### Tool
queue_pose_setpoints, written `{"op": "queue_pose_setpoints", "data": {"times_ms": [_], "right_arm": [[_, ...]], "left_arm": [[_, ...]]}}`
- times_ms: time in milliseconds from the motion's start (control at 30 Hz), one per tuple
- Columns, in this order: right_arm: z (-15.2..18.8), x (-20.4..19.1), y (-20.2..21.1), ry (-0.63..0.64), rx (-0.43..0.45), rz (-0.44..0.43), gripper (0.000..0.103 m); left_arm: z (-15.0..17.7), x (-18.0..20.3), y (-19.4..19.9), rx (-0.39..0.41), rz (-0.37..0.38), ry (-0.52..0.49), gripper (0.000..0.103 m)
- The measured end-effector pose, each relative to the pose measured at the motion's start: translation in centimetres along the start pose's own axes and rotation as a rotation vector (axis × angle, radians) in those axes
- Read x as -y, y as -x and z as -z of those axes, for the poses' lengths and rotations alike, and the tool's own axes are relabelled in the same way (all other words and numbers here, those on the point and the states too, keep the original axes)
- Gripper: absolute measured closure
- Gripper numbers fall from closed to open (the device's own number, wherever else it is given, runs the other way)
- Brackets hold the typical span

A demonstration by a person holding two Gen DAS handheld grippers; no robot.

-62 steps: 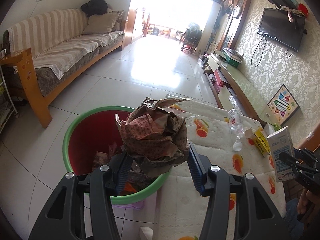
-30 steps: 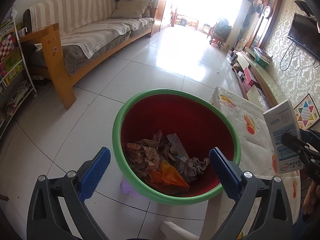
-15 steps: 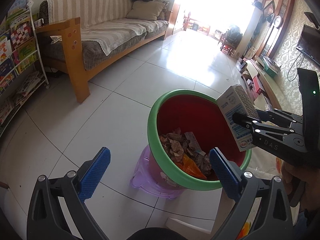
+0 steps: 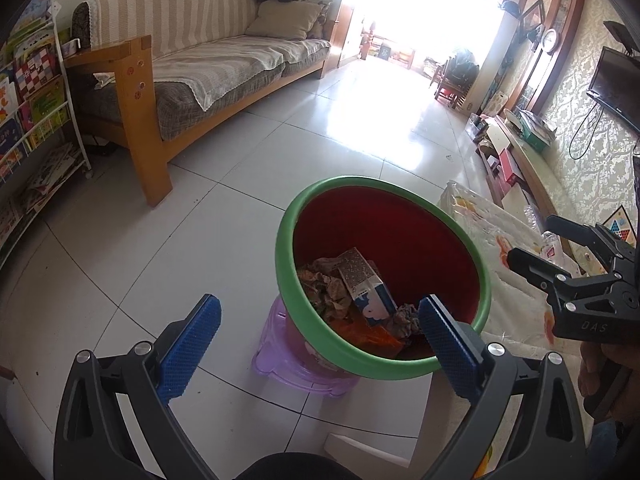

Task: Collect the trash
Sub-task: 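Reach the right tool to the yellow medicine box and close on it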

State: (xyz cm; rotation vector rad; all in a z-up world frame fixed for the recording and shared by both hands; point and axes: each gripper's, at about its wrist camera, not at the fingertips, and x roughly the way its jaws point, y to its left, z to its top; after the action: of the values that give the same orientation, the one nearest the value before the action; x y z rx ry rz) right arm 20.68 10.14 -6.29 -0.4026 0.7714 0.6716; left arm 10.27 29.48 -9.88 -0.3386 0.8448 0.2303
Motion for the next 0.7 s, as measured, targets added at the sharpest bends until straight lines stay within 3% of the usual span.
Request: {"op": "queue_pose_setpoints", "data": {"times_ms": [200, 700], "right_arm": [[4.2, 5.4, 2.8, -0.034, -0.012, 0.09, 0.005], [15.6, 24.0, 7.3, -0.241, -0.111, 0.38, 0.005]], "left_arm": [[0.2, 3.6, -0.3, -0.005, 0.034, -0.051, 0.008], [1.8, 11.4, -2.0, -0.074, 0.079, -0.158, 0.008]]}}
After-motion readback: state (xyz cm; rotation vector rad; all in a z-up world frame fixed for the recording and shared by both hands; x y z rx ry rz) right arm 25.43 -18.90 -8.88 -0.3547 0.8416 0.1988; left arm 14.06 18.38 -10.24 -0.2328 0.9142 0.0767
